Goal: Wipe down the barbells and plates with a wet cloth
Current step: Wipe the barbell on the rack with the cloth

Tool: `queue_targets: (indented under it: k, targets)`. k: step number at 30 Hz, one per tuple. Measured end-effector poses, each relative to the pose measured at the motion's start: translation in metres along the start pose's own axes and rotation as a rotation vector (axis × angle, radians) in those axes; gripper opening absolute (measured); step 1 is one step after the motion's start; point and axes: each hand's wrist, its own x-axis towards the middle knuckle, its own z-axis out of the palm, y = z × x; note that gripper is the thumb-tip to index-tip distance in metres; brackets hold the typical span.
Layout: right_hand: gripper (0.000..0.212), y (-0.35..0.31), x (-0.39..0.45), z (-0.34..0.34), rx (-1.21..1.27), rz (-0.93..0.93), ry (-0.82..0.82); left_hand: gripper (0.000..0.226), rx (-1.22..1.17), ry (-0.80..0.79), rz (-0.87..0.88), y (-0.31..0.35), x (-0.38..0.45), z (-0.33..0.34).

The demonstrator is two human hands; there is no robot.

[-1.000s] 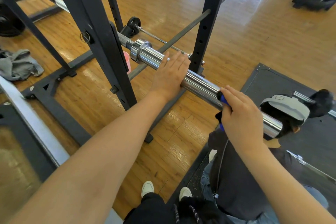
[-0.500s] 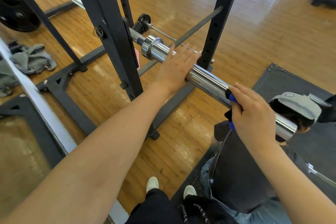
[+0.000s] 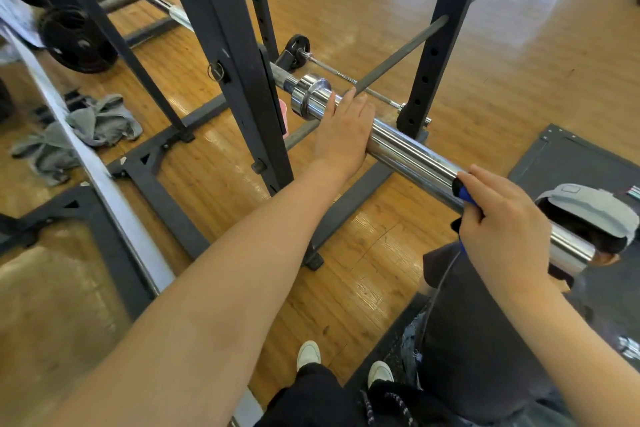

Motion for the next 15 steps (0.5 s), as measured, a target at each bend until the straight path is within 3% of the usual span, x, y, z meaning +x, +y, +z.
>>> queue_targets:
  k: [3,15]
  targets:
    - [0.033,0.002,-0.002,0.003,-0.018,-0.045,0.013,0.047,-0.011,0.034,-0.013,-0.001,-0.001,0.003]
    - [0.041,0.009,-0.004,-0.009,-0.029,-0.095,-0.036,0.058,-0.026,-0.135,0.078,-0.007,0.009,-0.011]
